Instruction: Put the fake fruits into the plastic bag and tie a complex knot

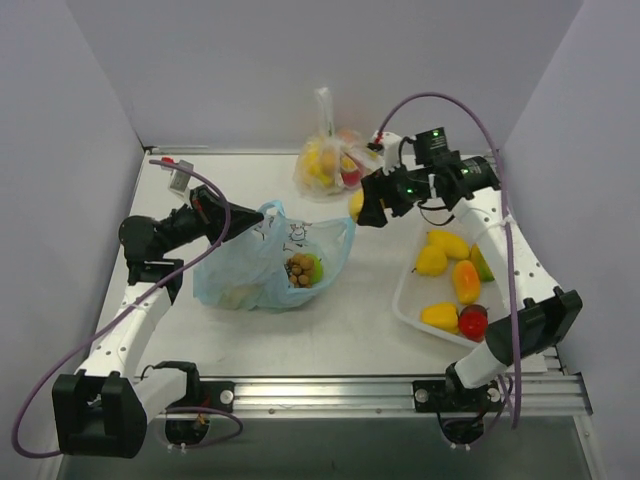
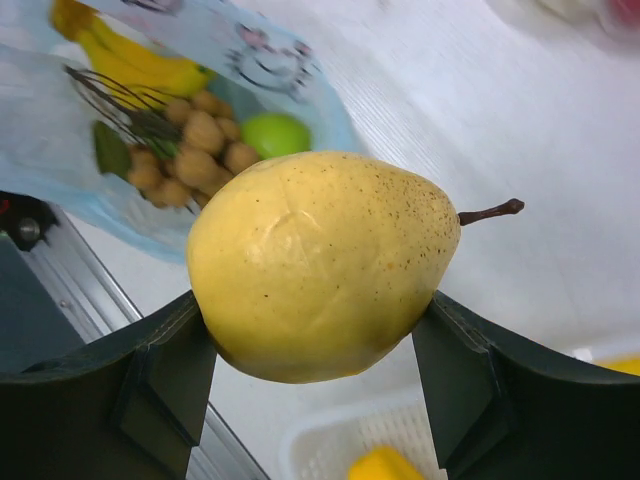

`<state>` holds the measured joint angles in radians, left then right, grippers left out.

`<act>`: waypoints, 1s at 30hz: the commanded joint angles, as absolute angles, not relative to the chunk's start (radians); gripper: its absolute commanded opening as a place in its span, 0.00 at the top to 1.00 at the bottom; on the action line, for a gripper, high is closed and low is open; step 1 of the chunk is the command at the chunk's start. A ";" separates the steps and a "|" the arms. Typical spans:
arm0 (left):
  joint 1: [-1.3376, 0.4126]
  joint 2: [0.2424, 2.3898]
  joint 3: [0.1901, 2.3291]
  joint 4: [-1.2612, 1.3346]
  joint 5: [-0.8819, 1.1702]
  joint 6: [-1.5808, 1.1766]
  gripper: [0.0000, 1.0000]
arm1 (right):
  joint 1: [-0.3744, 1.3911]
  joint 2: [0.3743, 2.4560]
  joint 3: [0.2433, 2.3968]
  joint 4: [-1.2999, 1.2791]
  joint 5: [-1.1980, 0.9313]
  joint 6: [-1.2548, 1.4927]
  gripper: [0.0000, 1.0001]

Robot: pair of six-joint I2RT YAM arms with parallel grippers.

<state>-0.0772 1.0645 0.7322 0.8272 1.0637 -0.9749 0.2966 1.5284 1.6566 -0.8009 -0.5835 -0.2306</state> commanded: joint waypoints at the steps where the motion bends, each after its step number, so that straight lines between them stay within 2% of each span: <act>1: -0.081 1.055 0.747 0.867 1.065 -0.963 1.00 | 0.441 1.620 1.755 -0.718 -0.605 -0.112 0.78; 5: -0.083 1.060 0.755 0.867 1.058 -0.968 1.00 | 0.625 1.756 1.847 -0.670 -0.589 -0.068 0.79; 10: -0.086 1.061 0.759 0.874 1.031 -0.983 1.00 | 0.759 1.874 1.838 -0.571 -0.578 -0.037 0.79; 12: -0.084 1.068 0.759 0.897 1.022 -1.006 1.00 | 0.823 1.919 1.836 -0.558 -0.601 -0.022 0.66; 13: -0.084 1.069 0.761 0.905 1.020 -1.009 1.00 | 0.840 1.928 1.838 -0.555 -0.597 -0.015 0.54; 14: -0.084 1.072 0.762 0.908 1.020 -1.014 1.00 | 0.851 1.936 1.836 -0.555 -0.592 -0.008 0.29; 16: -0.086 1.069 0.765 0.916 1.022 -1.020 1.00 | 0.856 1.902 1.809 -0.554 -0.577 -0.011 0.16; 17: -0.086 1.068 0.767 0.917 1.020 -1.020 1.00 | 0.850 1.885 1.798 -0.555 -0.562 -0.018 0.06; 22: -0.084 1.069 0.755 0.920 1.020 -1.020 1.00 | 0.758 1.729 1.694 -0.578 -0.537 -0.041 0.00; 30: -0.084 1.068 0.746 0.925 1.026 -1.014 1.00 | 0.614 1.462 1.540 -0.695 -0.416 -0.072 0.00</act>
